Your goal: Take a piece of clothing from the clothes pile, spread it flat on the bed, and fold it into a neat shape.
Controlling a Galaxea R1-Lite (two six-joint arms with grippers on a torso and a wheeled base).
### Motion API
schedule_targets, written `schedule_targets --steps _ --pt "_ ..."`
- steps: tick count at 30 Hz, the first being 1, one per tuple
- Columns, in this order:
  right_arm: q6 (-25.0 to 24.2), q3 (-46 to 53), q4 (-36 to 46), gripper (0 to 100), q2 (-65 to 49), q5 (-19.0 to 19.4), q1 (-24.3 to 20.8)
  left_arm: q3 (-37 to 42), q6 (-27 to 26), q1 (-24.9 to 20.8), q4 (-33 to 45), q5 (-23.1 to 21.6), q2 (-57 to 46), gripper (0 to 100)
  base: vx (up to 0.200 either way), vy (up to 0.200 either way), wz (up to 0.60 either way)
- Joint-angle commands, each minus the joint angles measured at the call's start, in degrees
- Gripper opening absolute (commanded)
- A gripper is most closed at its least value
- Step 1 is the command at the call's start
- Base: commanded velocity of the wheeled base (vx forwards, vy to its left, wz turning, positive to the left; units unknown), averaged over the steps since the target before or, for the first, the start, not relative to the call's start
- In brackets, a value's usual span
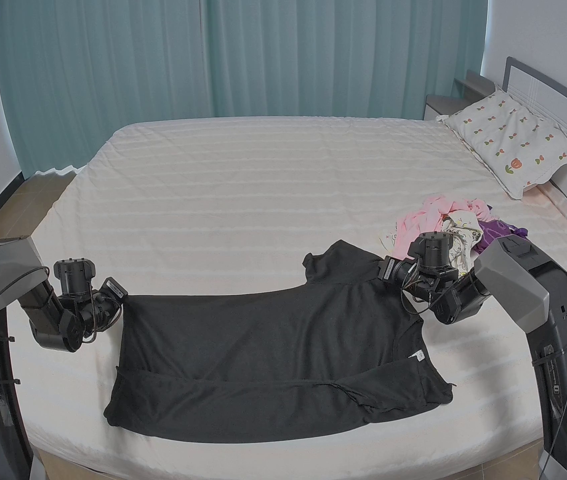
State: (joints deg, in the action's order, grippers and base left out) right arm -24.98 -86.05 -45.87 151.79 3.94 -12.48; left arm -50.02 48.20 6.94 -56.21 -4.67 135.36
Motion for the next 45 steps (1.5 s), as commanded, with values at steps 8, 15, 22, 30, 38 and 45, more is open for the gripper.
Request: schedule_targets --steps 8,15,22,30,38,45 --pt "-1.48 5.72 -5.45 0 -3.69 -0.42 1.5 0.62 -1.97 0.27 0.22 0.1 -4.41 0 0.0 0.0 0.0" --pt "-1.83 10.38 -9.5 0 -5.18 0.11 2.02 1.24 -5.14 0.45 0.31 0.1 -3.97 0 0.0 0.0 0.0" --pt "-2.18 16.36 -10.11 0 -7.47 1.34 2.11 2.29 -5.31 0.8 0.31 0.1 -4.23 0 0.0 0.0 0.0" --pt "-2.36 23.3 -12.49 0 -12.13 3.97 2.55 5.9 -8.83 0.8 -0.13 0.01 -4.93 0 0.0 0.0 0.0" --pt "-2.44 28.66 -18.2 0 -13.09 3.88 2.38 7.57 -9.0 0.89 -0.74 0.01 -6.69 0 0.0 0.0 0.0" --pt "-2.44 23.65 -17.32 0 -11.07 3.27 2.55 4.67 -8.91 0.97 -0.48 0.01 -5.9 0 0.0 0.0 0.0"
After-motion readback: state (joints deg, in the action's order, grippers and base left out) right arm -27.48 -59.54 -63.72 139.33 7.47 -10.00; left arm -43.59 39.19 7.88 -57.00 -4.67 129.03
